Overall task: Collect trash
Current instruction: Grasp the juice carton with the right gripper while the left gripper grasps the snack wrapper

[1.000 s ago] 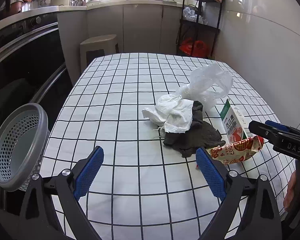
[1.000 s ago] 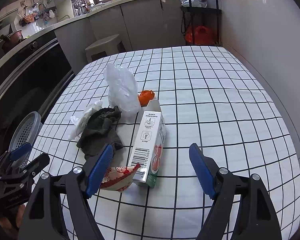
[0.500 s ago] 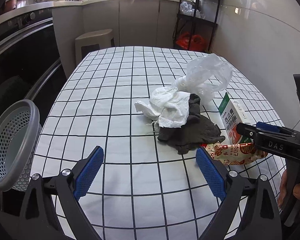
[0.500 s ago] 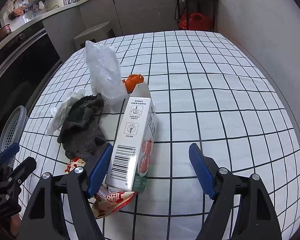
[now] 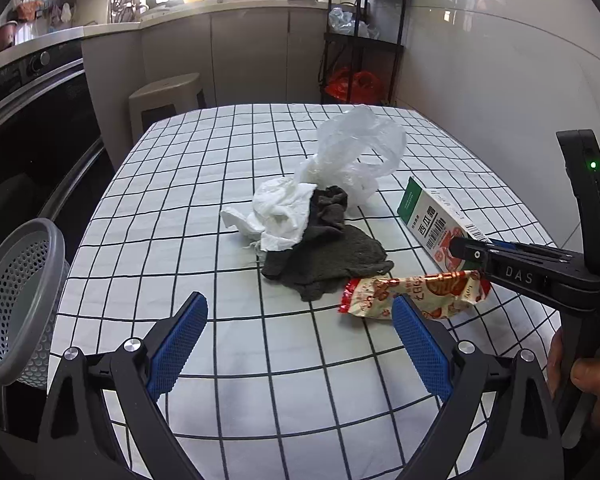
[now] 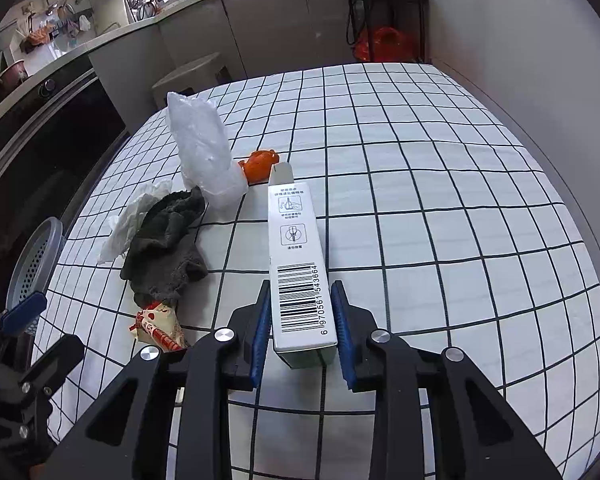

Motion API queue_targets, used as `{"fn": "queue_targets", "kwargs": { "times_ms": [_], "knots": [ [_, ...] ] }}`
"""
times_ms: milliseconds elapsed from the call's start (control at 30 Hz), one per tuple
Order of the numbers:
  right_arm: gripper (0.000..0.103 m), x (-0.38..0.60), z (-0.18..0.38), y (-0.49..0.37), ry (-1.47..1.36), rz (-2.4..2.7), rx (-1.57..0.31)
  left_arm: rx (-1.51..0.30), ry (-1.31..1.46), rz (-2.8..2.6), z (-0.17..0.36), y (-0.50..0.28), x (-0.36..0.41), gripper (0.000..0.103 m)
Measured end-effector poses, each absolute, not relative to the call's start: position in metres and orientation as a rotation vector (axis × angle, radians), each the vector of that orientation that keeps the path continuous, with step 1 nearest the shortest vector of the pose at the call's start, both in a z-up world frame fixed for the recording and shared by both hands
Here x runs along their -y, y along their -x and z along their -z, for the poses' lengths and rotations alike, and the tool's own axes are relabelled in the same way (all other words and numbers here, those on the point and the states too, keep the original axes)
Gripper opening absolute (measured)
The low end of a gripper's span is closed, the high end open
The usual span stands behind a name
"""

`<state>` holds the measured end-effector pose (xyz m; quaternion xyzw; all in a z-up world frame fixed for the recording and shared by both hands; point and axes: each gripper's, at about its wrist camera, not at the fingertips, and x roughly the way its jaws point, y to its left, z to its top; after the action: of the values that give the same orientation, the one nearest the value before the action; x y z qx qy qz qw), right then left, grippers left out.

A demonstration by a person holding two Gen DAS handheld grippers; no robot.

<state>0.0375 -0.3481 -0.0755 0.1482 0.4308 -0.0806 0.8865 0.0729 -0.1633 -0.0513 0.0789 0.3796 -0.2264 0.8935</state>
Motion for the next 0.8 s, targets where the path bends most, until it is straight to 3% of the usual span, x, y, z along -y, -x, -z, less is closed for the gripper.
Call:
{"fn": "queue_targets", "kwargs": {
  "times_ms": [800],
  "knots": [
    [0.026,0.414,0.055,0.020,-0.469,0.235,-0.782,-0.797,-0.139,0.464,0.075,-0.035,0.247,0.093]
  ]
}}
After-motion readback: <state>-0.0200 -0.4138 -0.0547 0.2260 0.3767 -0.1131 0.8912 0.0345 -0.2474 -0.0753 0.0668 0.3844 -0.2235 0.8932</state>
